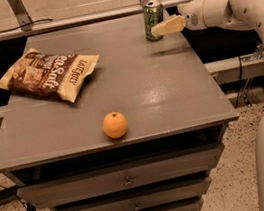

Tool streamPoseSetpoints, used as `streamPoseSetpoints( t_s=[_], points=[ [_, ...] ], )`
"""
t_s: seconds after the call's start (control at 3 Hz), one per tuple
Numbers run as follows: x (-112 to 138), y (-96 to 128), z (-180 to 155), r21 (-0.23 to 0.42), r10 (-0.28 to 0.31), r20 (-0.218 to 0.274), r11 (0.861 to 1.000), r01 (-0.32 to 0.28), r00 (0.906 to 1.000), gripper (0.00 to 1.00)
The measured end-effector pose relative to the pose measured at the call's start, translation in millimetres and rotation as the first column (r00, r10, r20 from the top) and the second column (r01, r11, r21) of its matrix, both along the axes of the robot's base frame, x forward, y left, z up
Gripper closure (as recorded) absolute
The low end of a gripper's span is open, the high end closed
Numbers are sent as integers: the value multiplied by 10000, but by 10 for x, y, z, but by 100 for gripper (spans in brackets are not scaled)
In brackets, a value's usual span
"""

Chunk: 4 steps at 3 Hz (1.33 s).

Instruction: Move green can near brown chip bag

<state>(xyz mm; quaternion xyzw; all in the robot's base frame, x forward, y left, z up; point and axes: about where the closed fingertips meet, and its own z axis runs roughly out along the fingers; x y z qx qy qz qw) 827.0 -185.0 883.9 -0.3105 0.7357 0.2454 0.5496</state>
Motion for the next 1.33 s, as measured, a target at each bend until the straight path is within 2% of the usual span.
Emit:
streamPoseSetpoints(
  t_s=[0.33,0.67,1.33],
  points=[
    [134,215,-22,173,296,118,9994,-298,9995,0],
    [236,398,-26,118,559,333,9983,-563,9979,17],
    [259,477,-40,-233,837,465,9963,-827,9954,64]
  ],
)
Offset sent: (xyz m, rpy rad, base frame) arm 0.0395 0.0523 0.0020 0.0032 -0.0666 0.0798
